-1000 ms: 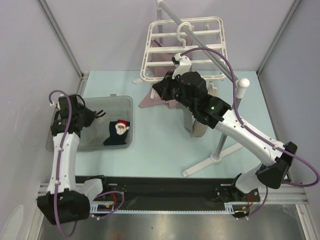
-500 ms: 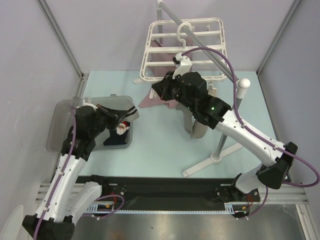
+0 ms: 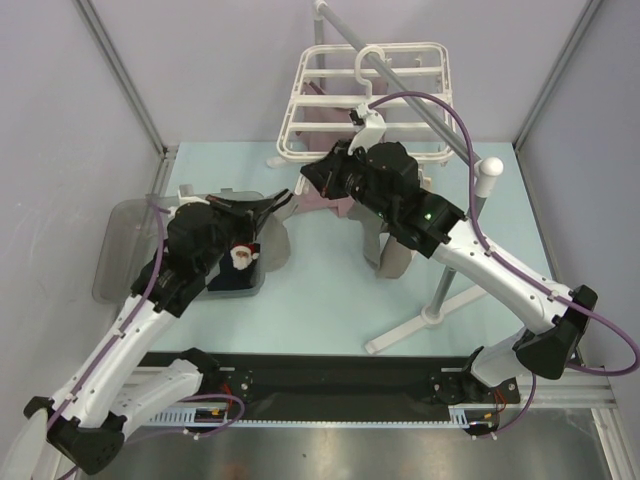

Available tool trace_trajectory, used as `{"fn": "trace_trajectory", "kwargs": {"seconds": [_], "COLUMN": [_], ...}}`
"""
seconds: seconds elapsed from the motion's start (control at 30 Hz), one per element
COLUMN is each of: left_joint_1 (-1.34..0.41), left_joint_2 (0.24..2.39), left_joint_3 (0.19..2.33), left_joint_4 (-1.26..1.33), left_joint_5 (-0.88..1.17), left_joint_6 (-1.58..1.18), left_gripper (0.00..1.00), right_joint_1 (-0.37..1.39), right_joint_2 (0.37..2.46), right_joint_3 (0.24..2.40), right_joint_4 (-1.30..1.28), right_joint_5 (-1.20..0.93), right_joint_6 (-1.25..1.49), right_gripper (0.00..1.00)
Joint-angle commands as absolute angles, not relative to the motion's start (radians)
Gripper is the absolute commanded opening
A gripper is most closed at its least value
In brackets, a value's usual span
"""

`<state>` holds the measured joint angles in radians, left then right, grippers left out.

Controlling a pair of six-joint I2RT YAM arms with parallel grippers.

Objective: Clip the socks to the hanger
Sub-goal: Clamp the sock onto the hanger.

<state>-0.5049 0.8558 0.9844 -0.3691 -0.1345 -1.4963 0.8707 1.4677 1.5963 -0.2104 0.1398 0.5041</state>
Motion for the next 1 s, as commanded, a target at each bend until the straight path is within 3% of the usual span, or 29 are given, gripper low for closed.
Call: {"fn": "trace_trajectory", "kwargs": {"seconds": [0.0,0.97], "left_joint_1": [-0.531,-0.577], "left_joint_2": [0.871,0.896], "left_joint_3": [1.032,1.046], "left_joint_4": [-0.331,-0.216], "left_joint_5": [-0.208,-0.229], "left_joint_6": [-1.519,-1.506], "left_gripper": [0.00,0.00], "right_joint_1": [0.867,0.864], "right_joint_2": [1.434,1.431], "right_joint_3": [1.588,1.562], "right_joint_4": [-0.224,-0.215], "right_joint_5": [0.074,0.063], "right_joint_6": [0.545,0.557], "right_gripper": [0.00,0.00]}}
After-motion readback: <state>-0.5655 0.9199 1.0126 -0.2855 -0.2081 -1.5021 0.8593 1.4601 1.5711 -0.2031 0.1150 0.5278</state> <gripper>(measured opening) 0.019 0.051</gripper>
